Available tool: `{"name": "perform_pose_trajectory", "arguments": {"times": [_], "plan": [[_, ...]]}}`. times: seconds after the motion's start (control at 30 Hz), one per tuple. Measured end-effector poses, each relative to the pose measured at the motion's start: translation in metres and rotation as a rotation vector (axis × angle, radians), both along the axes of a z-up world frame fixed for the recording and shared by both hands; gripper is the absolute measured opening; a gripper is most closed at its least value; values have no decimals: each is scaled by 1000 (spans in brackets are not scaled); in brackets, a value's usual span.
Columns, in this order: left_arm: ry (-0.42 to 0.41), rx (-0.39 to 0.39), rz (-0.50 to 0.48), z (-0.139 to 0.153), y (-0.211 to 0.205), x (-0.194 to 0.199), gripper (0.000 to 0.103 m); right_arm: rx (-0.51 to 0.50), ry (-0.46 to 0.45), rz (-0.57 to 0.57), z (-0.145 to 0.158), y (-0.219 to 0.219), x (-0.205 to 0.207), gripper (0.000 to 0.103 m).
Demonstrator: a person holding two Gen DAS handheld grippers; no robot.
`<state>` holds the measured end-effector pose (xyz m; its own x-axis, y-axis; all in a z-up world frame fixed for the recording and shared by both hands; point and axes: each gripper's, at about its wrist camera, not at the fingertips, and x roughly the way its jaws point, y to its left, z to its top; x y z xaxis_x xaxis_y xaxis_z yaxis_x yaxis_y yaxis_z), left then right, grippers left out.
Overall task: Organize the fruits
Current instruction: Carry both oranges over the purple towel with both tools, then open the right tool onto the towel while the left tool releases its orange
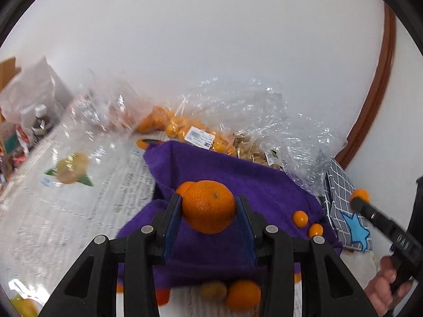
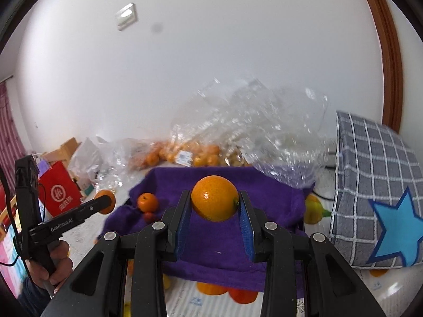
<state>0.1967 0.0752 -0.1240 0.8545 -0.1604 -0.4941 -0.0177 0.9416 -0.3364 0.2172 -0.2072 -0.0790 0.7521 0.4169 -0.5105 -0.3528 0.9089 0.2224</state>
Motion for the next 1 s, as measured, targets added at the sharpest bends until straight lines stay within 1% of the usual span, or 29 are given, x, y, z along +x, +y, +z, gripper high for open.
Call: {"name": "perform_pose_trajectory", "arguments": {"times": [0.1,0.17,0.27,0.3,0.4,0.47,0.57,0.73,0.83,1.0], "plan": [[10,3,15,-14,1,6,39,14,48,-8,-20,-5,10,35],[39,17,27,-20,2,8,39,3,80,-11,-31,-7,17,35],[52,-19,33,-24,10,9,39,-33,99,-19,-42,-5,25,35],[64,-27,34,-26,11,10,39,-35,119,-17,-48,-5,27,35],[93,-34,31,-32,11,15,39,-40,158,2,-59,-3,31,35],[106,-28,22,-34,8,17,39,-59,155,8,-61,0,31,35],[113,-9,12,-35,4,19,39,-62,160,24,-64,4,29,35],[140,11,-1,-38,-2,23,39,-107,185,12,-74,9,30,35],[139,23,0,-37,-4,23,39,-142,196,6,-78,13,32,35],[131,32,7,-38,-4,23,39,-150,210,15,-82,16,33,35]]}}
